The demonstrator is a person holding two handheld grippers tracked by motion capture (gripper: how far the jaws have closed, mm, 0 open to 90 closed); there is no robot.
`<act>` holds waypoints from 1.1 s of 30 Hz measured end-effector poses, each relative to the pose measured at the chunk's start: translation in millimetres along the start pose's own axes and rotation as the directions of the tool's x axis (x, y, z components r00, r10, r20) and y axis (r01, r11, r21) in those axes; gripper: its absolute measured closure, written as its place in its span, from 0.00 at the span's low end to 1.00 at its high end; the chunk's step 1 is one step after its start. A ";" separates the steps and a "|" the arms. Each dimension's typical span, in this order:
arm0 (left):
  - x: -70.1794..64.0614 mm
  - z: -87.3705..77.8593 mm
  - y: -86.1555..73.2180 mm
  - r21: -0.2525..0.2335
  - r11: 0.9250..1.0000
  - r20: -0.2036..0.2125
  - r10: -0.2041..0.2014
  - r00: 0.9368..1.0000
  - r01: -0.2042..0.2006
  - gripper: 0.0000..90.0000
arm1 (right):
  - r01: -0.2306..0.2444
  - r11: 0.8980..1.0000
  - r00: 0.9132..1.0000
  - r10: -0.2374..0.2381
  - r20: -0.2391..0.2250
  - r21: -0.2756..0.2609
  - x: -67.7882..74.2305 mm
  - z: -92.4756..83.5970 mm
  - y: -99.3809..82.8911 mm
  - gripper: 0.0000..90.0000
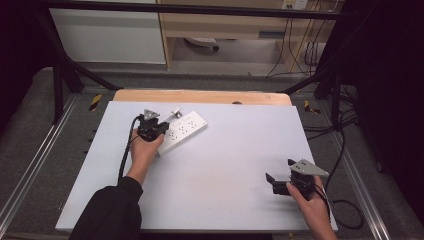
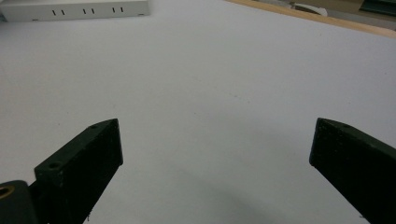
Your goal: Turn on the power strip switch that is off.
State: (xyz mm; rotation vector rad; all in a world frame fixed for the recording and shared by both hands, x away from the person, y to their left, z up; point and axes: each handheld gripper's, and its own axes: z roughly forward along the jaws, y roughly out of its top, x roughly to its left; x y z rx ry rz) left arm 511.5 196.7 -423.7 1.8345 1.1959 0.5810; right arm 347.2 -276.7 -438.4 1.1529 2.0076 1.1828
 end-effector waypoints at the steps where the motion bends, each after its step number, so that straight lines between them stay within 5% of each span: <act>1: 0.0 -0.7 0.8 -0.008 1.000 -0.001 -0.002 1.000 0.002 0.89 | 0.001 1.000 1.000 -0.001 -0.001 -0.001 0.0 0.0 0.0 0.03; 10: -2.7 -6.3 6.2 -0.048 0.999 -0.002 -0.010 1.000 0.009 0.51 | 0.002 1.000 1.000 -0.002 0.000 0.002 0.3 0.4 0.0 0.03; 15: -6.0 -10.0 10.6 -0.070 0.997 0.043 -0.025 0.999 0.028 0.33 | 0.005 1.000 1.000 -0.005 -0.002 0.001 0.7 0.9 0.1 0.03; 18: -10.0 -11.4 13.4 -0.070 0.998 0.041 0.004 0.999 -0.002 0.19 | 0.005 1.000 1.000 -0.005 -0.001 0.002 0.4 0.8 0.1 0.03; 20: -11.2 -12.5 14.4 -0.072 0.997 0.055 -0.019 0.998 0.023 0.13 | 0.005 1.000 1.000 -0.005 -0.001 0.001 0.3 0.8 0.0 0.03; 33: -6.4 -27.3 16.8 -0.055 0.996 0.033 -0.067 0.997 0.069 0.07 | 0.002 1.000 1.000 -0.002 -0.001 -0.001 0.5 0.1 0.6 0.03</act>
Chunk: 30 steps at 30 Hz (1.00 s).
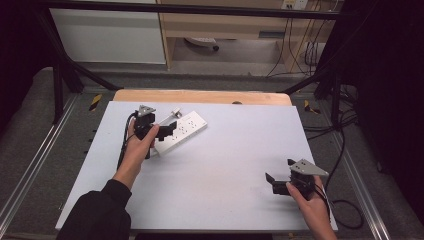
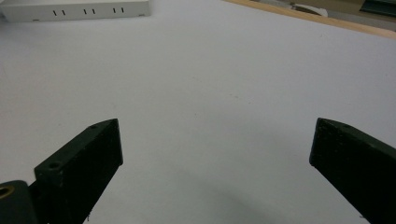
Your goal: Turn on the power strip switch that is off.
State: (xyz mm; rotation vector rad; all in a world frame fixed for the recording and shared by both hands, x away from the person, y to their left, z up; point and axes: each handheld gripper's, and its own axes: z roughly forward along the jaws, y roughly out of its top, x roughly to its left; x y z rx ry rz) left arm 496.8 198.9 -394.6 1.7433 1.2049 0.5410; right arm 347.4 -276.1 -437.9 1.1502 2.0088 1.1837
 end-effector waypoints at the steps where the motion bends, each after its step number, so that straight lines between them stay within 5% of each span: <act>1: 0.8 -1.9 0.3 0.002 1.000 0.000 0.000 1.000 0.000 0.07 | 0.001 1.000 1.000 -0.001 0.000 -0.001 0.1 -0.1 0.1 0.03; 7: 1.8 -16.0 -0.4 0.001 1.000 0.016 -0.002 1.000 0.002 0.08 | 0.006 1.000 1.000 -0.006 0.002 0.000 -0.2 0.4 -0.1 0.03; 13: -0.7 -31.8 -8.5 0.016 0.999 0.043 0.038 0.998 -0.039 0.09 | 0.011 1.000 1.000 -0.011 -0.001 -0.004 1.2 0.0 0.7 0.03; 30: -11.3 -79.1 -14.7 -0.052 0.996 0.088 0.075 0.993 -0.071 0.09 | 0.006 1.000 1.000 -0.006 -0.002 -0.002 2.5 -0.6 1.0 0.03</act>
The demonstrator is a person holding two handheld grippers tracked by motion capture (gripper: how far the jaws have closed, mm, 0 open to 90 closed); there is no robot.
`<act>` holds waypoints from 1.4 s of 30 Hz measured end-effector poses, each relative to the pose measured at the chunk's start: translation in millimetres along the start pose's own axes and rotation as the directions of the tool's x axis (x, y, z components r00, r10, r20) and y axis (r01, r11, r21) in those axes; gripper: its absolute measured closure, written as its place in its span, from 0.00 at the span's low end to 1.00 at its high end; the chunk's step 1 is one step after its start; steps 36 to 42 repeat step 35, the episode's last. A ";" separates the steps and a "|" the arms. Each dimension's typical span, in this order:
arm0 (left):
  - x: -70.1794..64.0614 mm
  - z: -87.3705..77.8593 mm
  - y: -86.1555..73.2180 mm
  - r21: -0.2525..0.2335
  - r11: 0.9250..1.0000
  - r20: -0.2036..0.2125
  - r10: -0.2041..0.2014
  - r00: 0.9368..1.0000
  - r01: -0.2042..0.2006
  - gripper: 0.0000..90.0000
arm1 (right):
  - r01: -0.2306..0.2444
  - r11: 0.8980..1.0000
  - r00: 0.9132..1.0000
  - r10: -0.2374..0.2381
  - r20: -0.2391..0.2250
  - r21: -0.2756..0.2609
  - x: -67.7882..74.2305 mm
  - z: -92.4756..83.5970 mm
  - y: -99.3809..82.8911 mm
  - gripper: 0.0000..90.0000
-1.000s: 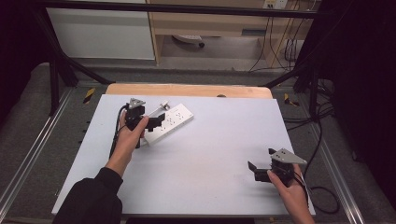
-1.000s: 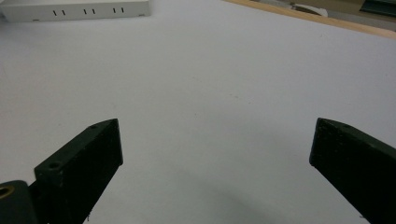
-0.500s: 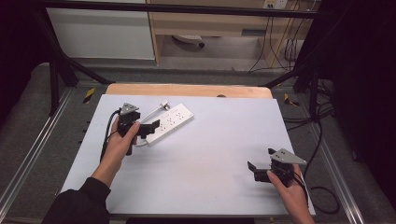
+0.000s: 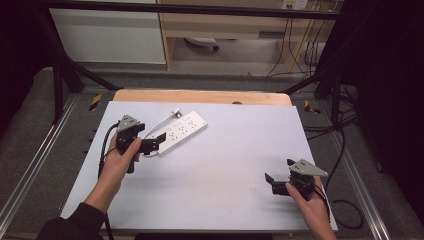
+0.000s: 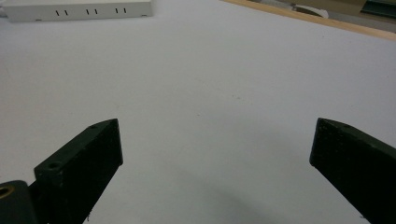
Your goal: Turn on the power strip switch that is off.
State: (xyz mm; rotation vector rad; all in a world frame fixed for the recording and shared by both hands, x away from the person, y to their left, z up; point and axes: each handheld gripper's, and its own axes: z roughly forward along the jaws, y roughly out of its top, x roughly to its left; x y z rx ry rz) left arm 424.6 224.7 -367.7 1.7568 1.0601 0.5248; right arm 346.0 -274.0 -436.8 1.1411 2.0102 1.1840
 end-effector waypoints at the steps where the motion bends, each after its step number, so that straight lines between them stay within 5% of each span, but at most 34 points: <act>1: -1.2 -2.9 -1.2 -0.004 1.000 0.004 0.001 1.000 -0.001 0.09 | 0.000 1.000 1.000 0.000 0.000 0.000 0.3 -0.3 0.0 0.03; 13: -5.4 -42.0 -26.6 -0.034 0.999 0.017 -0.010 1.000 0.011 0.09 | -0.003 1.000 1.000 0.003 0.003 -0.001 0.1 -0.4 -0.3 0.03; 27: 3.7 -71.1 -91.5 -0.019 1.000 0.021 -0.024 0.999 0.025 0.09 | -0.015 1.000 1.000 0.015 0.003 -0.002 -2.8 -0.1 -0.9 0.03; 32: 0.7 -75.0 -110.9 0.030 0.999 0.030 -0.011 0.999 0.011 0.09 | -0.015 1.000 1.000 0.015 0.000 0.008 -2.7 1.2 -1.5 0.03; 42: 0.4 -79.0 -112.8 0.017 1.000 0.003 -0.020 1.000 0.020 0.10 | -0.023 0.999 1.000 0.023 0.009 0.040 -3.9 6.3 -3.8 0.02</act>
